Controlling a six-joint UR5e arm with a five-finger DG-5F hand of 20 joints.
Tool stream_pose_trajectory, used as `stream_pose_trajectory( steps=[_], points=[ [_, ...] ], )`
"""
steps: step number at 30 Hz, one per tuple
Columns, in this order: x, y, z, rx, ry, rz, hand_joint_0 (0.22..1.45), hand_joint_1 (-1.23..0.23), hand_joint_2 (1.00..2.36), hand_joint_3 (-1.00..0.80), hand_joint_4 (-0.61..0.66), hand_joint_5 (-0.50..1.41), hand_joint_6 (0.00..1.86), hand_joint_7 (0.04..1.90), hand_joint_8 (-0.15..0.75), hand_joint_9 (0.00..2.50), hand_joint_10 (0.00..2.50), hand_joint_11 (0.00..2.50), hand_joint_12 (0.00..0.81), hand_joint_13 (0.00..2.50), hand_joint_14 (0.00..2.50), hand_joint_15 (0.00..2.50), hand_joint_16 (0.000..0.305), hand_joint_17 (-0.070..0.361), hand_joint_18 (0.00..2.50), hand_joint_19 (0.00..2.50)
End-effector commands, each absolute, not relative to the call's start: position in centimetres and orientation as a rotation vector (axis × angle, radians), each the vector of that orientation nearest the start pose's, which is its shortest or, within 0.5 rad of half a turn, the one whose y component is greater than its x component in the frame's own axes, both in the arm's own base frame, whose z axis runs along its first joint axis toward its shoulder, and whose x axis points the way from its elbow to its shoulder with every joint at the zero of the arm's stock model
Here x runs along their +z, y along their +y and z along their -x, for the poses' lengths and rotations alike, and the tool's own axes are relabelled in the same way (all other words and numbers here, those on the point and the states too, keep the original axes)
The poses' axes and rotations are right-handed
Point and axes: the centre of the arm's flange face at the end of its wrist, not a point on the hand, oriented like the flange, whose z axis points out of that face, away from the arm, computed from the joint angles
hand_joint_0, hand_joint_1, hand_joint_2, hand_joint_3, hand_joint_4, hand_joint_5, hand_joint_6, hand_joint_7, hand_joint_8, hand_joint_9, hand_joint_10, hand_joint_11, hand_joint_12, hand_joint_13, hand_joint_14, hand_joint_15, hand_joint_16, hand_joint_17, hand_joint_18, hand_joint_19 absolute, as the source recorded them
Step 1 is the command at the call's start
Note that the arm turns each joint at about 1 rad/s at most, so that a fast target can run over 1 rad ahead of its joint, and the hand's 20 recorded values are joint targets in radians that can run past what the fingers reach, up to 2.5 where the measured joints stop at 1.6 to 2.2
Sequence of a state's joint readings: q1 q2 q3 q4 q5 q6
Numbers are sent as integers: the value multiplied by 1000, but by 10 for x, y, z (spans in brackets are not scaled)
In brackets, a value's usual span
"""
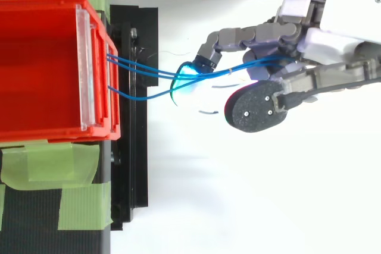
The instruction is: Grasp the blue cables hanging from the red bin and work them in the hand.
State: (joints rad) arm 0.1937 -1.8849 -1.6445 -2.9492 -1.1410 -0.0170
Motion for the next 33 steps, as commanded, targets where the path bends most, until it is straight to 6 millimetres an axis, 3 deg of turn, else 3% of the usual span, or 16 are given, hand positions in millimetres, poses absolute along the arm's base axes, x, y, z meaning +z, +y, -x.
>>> stream_pose_trajectory(
  steps=[1, 5, 17, 26, 33],
  points=[
    [320, -62, -593, 878, 1203, -1390, 861, -595, 1002, -945, 288, 328, 10, 1171, 315, 707, 2500, 1886, 392, 932, 2500, 1409, 49, 110, 1409, 1689],
    [325, -62, -594, 878, 1205, -1392, 889, -602, 1005, -875, 271, 358, 8, 1229, 320, 713, 2500, 1965, 391, 945, 2500, 1422, 48, 109, 1426, 1720],
    [333, -67, -596, 864, 1202, -1402, 886, -604, 1004, -900, 278, 371, 6, 1252, 317, 707, 2500, 2017, 389, 948, 2500, 1435, 49, 109, 1438, 1717],
    [327, -88, -590, 739, 1162, -1430, 875, -603, 1004, -902, 274, 361, 7, 1246, 317, 697, 2500, 2010, 398, 948, 2500, 1426, 48, 109, 1432, 1710],
    [335, -95, -593, 725, 1152, -1415, 887, -606, 1004, -902, 255, 375, 8, 1245, 318, 706, 2500, 2008, 389, 949, 2500, 1417, 48, 107, 1439, 1707]
  ],
)
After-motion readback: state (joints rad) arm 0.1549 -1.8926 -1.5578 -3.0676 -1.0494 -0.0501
